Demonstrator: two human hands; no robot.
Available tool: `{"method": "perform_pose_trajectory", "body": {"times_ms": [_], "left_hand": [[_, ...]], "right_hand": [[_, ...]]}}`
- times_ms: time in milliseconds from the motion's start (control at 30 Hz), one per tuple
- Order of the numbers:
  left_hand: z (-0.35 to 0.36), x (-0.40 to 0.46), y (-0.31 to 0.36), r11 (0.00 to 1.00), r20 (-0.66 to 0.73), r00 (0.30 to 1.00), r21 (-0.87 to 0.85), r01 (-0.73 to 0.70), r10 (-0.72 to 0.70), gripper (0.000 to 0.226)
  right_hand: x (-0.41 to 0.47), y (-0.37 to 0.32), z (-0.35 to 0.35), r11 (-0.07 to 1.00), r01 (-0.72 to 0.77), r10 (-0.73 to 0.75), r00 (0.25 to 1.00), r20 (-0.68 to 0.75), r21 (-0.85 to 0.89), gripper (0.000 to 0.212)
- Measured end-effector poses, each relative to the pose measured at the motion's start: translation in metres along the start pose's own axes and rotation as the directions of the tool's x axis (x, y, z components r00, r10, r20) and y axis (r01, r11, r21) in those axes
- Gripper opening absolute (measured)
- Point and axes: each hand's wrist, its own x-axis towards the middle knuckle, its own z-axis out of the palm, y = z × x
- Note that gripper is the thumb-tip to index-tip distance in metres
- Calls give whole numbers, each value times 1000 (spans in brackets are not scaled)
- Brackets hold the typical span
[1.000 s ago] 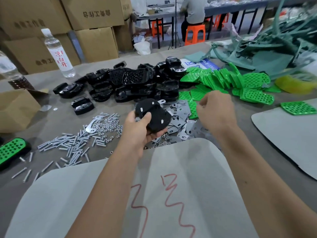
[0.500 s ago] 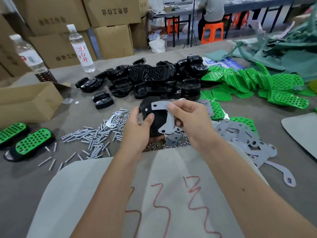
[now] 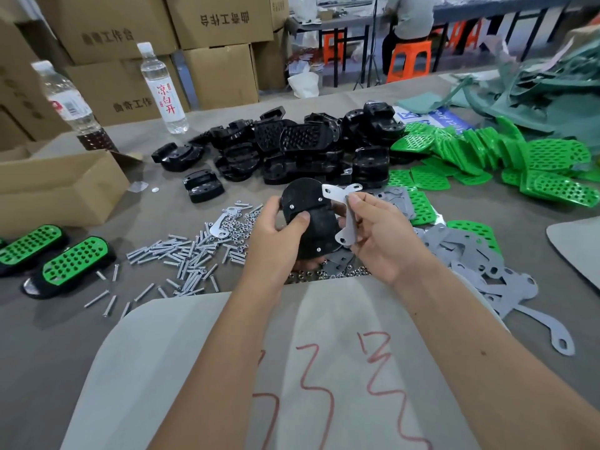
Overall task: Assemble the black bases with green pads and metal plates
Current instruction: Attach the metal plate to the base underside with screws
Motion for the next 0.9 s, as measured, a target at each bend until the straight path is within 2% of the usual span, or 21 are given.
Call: {"method": "perform_pose_trajectory", "body": {"times_ms": [133,333,467,700,800,900], "left_hand": [[0,1,0,999,-97,994,20,-45,47,20],[4,2,-2,984,-124,978,84,-156,166,16],[6,2,-3,985,-171,970,49,-164,170,12],[7,0,-4,985,-204,963,35,-171,174,19],[8,-1,-4,980,-204,959,54,-189,197,18],[8,-1,-3,979,-214,955,69,-194,204,20]], "right_hand": [[-3,1,3,999,-16,18,999,48,-27,27],[-3,2,6,998,41,-39,999,33,-52,24],[-6,3,10,993,80,-77,996,46,-82,22],[-8,9,18,960,171,-179,984,-18,-222,26],[-11,10,23,957,195,-200,980,-1,-215,17],[-14,10,26,976,176,-172,984,37,-132,12]]}}
